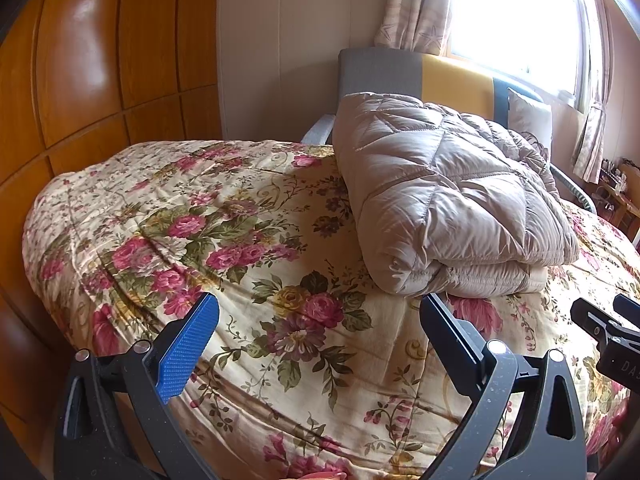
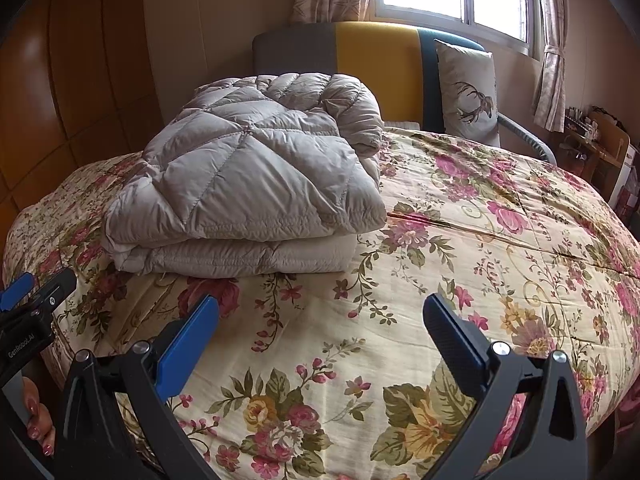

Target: Fold large clothes

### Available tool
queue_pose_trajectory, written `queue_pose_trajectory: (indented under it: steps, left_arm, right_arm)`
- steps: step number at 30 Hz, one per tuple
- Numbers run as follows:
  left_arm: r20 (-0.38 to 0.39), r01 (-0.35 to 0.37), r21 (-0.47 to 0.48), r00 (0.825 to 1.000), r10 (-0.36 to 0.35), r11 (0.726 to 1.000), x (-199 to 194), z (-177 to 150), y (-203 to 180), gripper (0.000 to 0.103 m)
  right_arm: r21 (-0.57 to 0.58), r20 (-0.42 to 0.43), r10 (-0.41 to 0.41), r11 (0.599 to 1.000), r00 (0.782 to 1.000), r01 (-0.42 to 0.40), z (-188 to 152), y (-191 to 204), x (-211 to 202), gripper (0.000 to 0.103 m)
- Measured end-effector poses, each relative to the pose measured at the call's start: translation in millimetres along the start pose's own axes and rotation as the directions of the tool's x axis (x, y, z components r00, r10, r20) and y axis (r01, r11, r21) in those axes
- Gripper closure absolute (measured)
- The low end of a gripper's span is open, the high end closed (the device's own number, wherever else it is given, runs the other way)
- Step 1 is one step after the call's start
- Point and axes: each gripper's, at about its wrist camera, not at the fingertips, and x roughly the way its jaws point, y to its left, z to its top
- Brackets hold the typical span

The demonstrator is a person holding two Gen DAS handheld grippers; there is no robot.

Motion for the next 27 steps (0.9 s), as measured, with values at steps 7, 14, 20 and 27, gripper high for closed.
queue_pose_trajectory:
  steps: [7,14,20,27]
  left_arm:
    - [0.002,0.002,-0.001,1.0,-0.002,1.0,0.2,-0.4,0.2,0.004]
    - [0.003,0.007,0.003,1.0,-0.007,1.0,-0.2,-0.8,0.7,0.004]
    - [0.001,0.006,0.001,1.0,-0.006,1.0,0.6,-0.4,1.4,0.004]
    - [-0.004,0.016,0.011,1.0,-0.016,1.0,0.6,-1.1,0.3,0.004]
  right_arm:
    - [-0.002,-0.004,0.003,1.0,1.0,-0.003,-0.4,0.2,1.2,0.002]
    - [-0.005,-0.001,0.004,1.0,1.0,-0.004,-0.3,0.1,0.6,0.002]
    - [-0.006,-0.004,0.006,1.0,1.0,-0.006,-0.8,1.1,1.6,0.002]
    - [-0.008,-0.007,0.01,1.0,1.0,-0.01,-1.6,1.1,2.0,0.002]
